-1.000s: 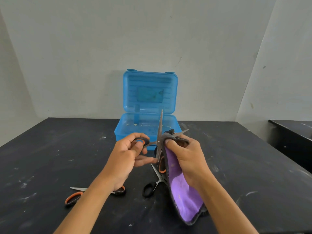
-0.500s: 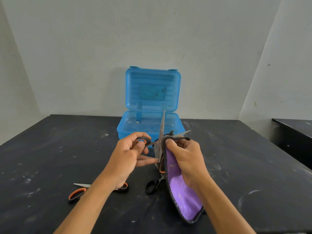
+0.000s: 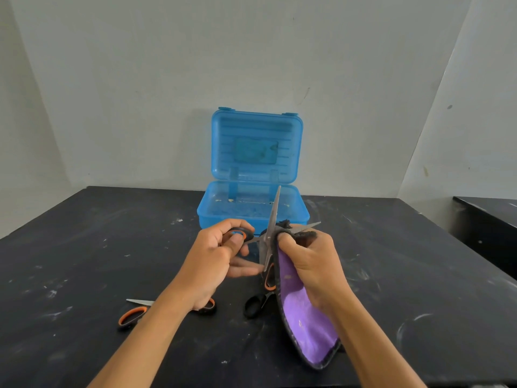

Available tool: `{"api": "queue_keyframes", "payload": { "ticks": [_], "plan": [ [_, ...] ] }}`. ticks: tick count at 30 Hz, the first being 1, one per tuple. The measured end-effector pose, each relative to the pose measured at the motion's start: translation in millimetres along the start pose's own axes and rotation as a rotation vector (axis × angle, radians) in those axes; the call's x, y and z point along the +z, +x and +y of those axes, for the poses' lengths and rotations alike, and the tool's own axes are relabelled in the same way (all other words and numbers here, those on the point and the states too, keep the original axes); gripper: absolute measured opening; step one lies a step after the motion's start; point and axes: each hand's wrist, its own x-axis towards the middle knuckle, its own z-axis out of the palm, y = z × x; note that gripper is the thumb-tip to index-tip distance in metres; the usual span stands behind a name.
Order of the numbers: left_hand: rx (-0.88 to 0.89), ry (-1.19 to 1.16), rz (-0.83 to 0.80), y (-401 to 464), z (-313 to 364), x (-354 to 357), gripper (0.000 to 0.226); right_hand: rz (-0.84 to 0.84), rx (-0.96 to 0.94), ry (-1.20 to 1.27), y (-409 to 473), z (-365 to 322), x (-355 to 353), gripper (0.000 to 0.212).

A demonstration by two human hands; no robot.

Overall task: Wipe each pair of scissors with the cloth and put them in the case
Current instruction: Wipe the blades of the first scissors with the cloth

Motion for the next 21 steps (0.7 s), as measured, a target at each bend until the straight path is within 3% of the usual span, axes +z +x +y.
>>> {"api": "queue_keyframes", "payload": {
  "ticks": [7, 11, 17, 21],
  "plan": [
    [0.002, 0.024, -0.034, 1, 8, -1, 0.026, -0.011, -0.018, 0.001, 0, -4, -3, 0.033],
    [0.015, 0.052, -0.041, 1, 10, 0, 0.026, 0.011, -0.006, 0.051, 0, -4, -3, 0.017],
    [0.027, 0.072, -0.053, -1, 10, -1, 0.026, 0.013, -0.016, -0.010, -3, 0, -4, 0.029],
    [0.049, 0.080, -0.051, -2, 11, -3, 0.028, -0.012, 0.010, 0.095, -8, -1, -6, 0.014]
  ]
}}
